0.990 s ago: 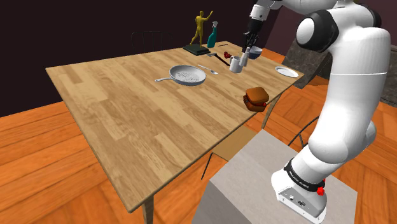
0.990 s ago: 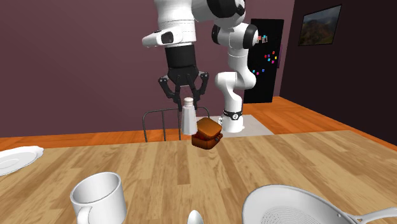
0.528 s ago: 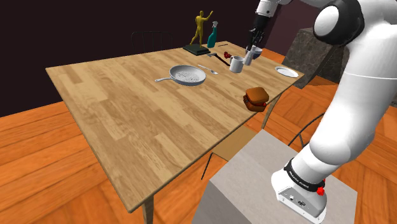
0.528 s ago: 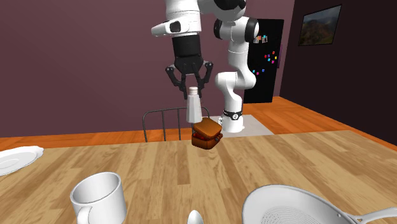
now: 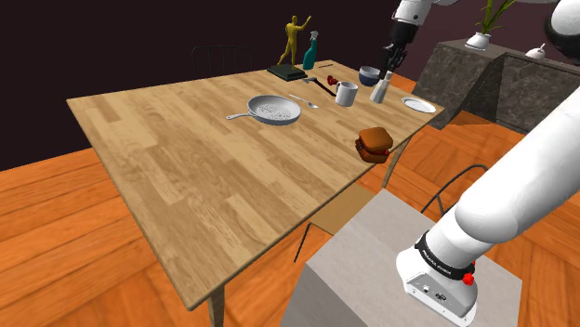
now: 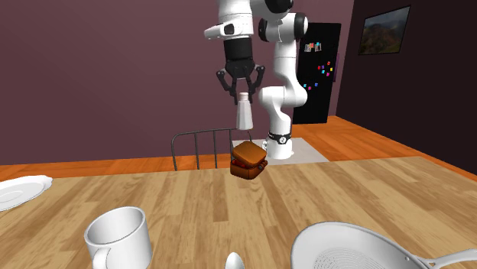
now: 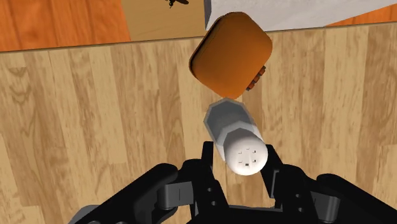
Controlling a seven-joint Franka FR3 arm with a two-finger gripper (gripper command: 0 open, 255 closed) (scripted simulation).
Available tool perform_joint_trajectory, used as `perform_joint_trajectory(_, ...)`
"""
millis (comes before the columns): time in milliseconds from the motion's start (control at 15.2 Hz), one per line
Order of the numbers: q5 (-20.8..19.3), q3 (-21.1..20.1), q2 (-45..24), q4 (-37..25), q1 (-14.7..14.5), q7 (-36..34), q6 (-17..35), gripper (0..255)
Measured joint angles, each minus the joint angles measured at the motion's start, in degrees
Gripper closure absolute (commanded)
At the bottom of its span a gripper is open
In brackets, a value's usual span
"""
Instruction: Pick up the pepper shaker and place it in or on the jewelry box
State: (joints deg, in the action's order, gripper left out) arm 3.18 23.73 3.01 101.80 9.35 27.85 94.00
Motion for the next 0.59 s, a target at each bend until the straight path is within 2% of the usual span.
perform_joint_trajectory(330, -4.26, -1.81, 12.46, 10.72, -0.09, -3.22, -0.68, 255)
perform_joint_trajectory(594, -5.03, -2.07, 14.69, 15.11, 0.17, -3.58, 1.57, 255)
